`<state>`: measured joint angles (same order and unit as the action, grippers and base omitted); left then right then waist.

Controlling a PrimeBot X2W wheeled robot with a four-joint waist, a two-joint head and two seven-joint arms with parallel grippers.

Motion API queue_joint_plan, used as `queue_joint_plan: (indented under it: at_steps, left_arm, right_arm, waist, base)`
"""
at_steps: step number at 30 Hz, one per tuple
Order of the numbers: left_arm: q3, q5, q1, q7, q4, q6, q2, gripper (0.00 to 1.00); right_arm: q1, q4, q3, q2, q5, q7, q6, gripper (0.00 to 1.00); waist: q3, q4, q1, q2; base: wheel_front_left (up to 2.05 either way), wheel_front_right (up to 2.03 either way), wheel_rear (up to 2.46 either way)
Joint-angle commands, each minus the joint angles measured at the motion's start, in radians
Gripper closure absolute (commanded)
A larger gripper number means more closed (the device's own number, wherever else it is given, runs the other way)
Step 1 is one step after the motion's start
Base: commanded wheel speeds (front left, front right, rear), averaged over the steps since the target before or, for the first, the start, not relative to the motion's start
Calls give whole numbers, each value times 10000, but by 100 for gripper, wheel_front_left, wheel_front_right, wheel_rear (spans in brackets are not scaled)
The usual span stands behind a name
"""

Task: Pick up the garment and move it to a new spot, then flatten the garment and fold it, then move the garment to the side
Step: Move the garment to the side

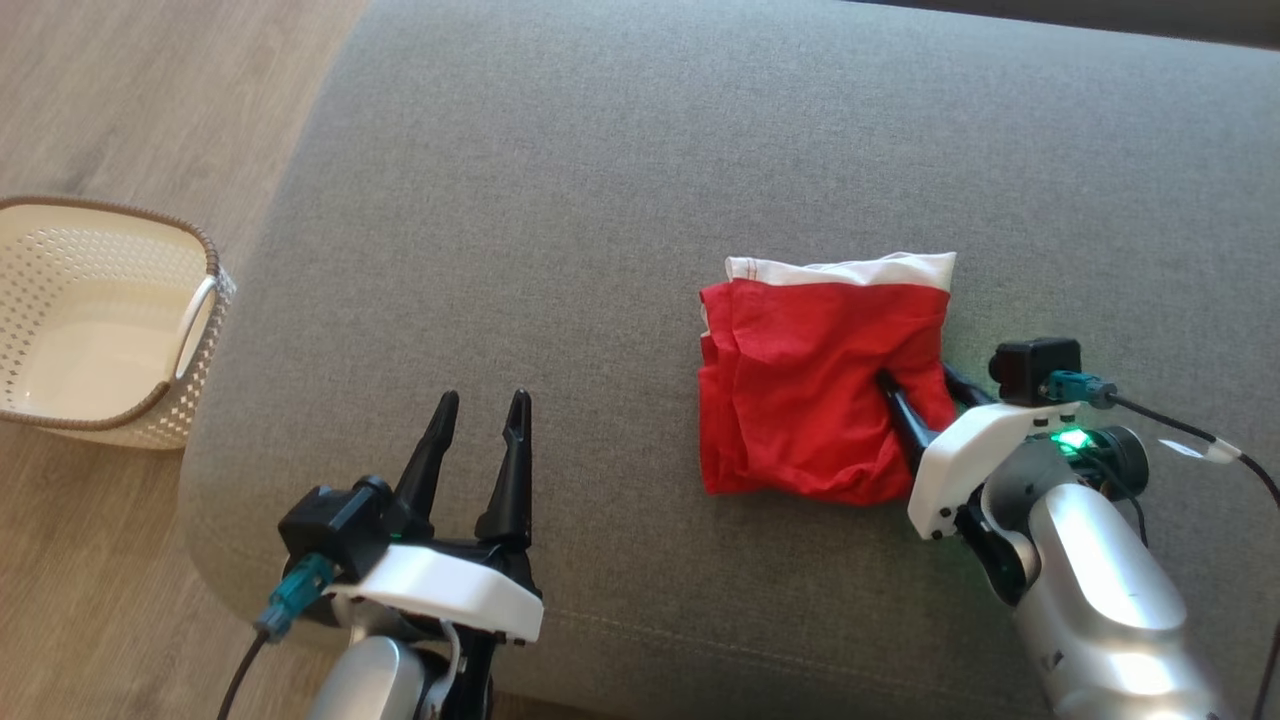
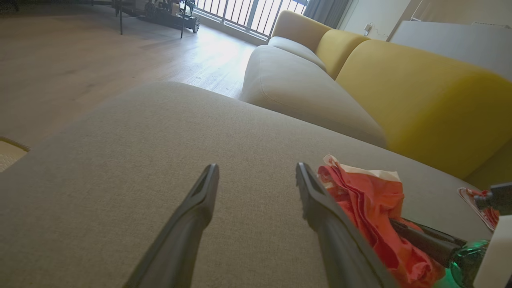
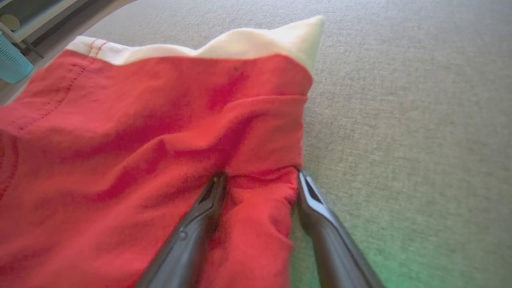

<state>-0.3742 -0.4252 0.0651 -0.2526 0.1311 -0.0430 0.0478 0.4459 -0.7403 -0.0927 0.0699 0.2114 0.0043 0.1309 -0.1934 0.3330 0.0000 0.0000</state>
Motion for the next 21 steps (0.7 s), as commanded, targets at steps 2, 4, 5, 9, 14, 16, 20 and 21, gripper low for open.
queue_joint_plan:
  at_steps: [2, 4, 5, 9, 14, 16, 20, 21]
  left_arm:
    - [325, 9, 268, -92, -266, -13, 24, 0]
    - [366, 29, 252, -92, -254, -53, 24, 0]
    - [387, 45, 243, -92, -257, -52, 24, 0]
    - [462, 100, 208, -92, -258, -43, 24, 0]
    - [524, 198, 183, -92, -293, -6, 24, 0]
    - [493, 306, 208, -92, -332, 20, 24, 0]
    - [381, 621, 357, -92, -460, 137, 24, 0]
    - [345, 694, 432, -92, -491, 183, 24, 0]
  right_arm:
    - [98, -111, -504, 53, -53, -109, -2, 100]
    - [185, -151, -623, 217, -264, -436, -2, 100]
    - [226, -159, -687, 303, -428, -618, -2, 100]
    - [349, -144, -800, 476, -883, -1160, -2, 100]
    - [499, 60, -900, 688, -1536, -1808, -2, 100]
    - [563, 182, -1018, 807, -1663, -1867, -2, 100]
    - [908, 526, -1491, 1247, -1749, -1646, -2, 100]
    - [1045, 637, -1647, 1415, -1737, -1556, -2, 100]
  waist:
    - [50, -32, 0, 0]
    - [116, -107, 0, 0]
    - [154, -158, 0, 0]
    - [282, -383, 0, 0]
    - [468, -914, 0, 0]
    - [491, -1166, 0, 0]
    - [314, -1821, 0, 0]
    - [220, -2000, 0, 0]
  base:
    - [0, 0, 0]
    - [0, 0, 0]
    - [0, 0, 0]
    - [0, 0, 0]
    - [0, 0, 0]
    - [0, 0, 0]
    - [0, 0, 0]
    - [0, 0, 0]
